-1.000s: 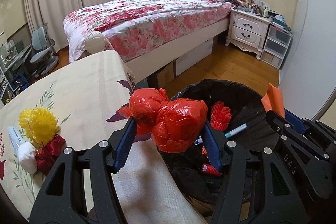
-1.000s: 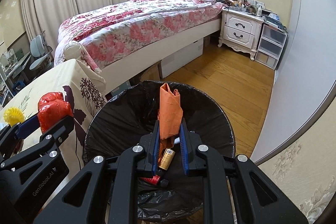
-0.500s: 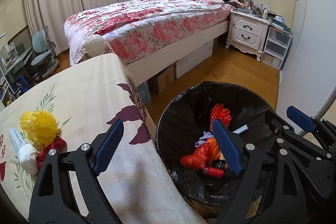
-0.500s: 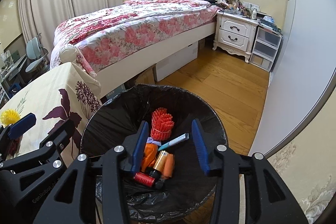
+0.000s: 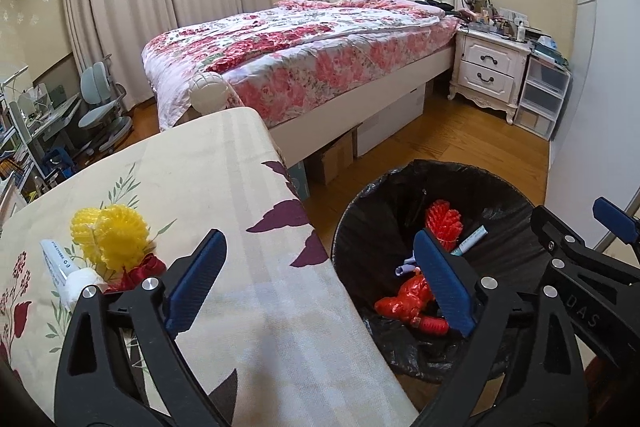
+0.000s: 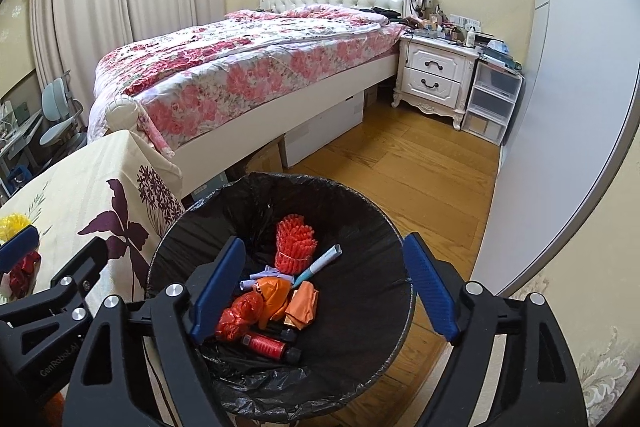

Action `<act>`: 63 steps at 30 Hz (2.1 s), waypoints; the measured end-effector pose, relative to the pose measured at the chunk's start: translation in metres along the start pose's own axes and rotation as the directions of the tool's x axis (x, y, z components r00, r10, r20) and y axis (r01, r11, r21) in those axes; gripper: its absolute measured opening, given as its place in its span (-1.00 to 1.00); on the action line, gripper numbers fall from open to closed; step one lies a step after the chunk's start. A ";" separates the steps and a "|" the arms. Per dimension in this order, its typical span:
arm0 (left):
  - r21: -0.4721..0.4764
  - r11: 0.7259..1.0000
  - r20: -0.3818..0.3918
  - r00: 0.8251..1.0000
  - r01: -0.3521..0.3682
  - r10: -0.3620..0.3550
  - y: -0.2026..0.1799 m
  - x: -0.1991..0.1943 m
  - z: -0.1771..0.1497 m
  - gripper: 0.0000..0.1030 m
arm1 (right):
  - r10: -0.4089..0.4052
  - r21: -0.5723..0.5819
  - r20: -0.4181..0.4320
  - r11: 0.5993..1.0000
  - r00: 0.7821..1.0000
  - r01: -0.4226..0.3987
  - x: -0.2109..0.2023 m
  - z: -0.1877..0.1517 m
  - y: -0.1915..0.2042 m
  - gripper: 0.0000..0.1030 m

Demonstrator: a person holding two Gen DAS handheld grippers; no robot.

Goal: Collect trash
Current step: 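Open the left tool to drop the red bag while the right tool drops the orange cloth, then move both open tools back over the items on the bed, then close the left tool around the white cloth ball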

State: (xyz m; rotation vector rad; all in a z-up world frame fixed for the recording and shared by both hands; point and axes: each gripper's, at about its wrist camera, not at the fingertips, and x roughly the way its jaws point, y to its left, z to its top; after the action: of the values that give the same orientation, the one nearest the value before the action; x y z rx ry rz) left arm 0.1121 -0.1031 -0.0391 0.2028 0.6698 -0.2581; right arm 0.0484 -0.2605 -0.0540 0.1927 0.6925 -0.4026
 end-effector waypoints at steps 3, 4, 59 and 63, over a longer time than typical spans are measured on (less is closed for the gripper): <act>-0.004 1.000 0.009 1.000 -0.017 0.017 0.008 -0.006 -0.002 0.80 | 0.003 -0.006 0.000 1.000 1.000 -0.003 -0.003 -0.002 0.003 0.58; -0.008 1.000 0.011 1.000 -0.026 0.026 0.012 -0.008 -0.003 0.80 | 0.004 -0.009 0.000 1.000 1.000 -0.004 -0.003 -0.002 0.005 0.58; -0.247 0.942 -0.101 0.973 -0.226 0.207 0.176 -0.038 -0.049 0.80 | 0.268 -0.209 -0.098 0.936 0.958 -0.283 -0.031 -0.035 0.144 0.58; -0.240 0.948 -0.105 0.976 -0.210 0.189 0.178 -0.034 -0.047 0.61 | 0.270 -0.217 -0.105 0.933 0.957 -0.287 -0.029 -0.035 0.148 0.58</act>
State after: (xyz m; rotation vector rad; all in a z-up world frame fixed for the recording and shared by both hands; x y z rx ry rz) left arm 0.1120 0.0838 -0.0359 0.0382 0.7499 0.0310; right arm 0.0704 -0.1076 -0.0557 0.0843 0.7656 -0.0407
